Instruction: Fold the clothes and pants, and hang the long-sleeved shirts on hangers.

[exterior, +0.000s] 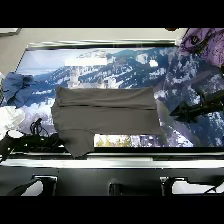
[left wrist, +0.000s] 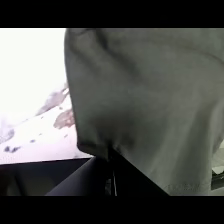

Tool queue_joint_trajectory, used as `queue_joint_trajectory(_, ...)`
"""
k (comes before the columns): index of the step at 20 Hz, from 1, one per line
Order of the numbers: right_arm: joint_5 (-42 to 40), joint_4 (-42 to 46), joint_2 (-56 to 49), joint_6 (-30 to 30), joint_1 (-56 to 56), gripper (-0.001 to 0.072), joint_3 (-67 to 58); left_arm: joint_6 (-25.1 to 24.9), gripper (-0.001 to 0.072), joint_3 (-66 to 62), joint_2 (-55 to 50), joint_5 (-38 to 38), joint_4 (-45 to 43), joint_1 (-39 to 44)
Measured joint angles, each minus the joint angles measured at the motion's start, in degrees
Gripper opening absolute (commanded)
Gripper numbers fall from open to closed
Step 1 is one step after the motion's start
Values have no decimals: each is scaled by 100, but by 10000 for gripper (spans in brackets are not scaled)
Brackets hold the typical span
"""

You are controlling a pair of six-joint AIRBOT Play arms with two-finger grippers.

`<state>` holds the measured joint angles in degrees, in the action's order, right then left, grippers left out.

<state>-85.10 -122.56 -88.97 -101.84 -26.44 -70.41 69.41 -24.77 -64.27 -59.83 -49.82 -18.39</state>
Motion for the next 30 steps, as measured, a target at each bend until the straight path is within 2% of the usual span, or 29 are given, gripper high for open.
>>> queue_joint_trajectory(10,417,-258,2,-341,0,419,1541,13,20,0,0,-44,87,59)
queue_joint_trajectory(16,809,-780,11,-494,-4,413,2052,17,19,0,0,-63,103,59)
queue_joint_trajectory(17,890,-855,11,-511,-4,344,2096,20,19,0,0,-66,105,59)
queue_joint_trajectory(20,1150,-931,4,-575,11,35,2210,20,20,0,0,-70,127,59)
queue_joint_trajectory(26,1222,-1025,219,-623,426,36,2312,278,16,-234,107,-243,149,-37)
queue_joint_trajectory(30,1121,-546,1021,-22,522,36,2321,883,16,-780,588,-968,-498,-173)
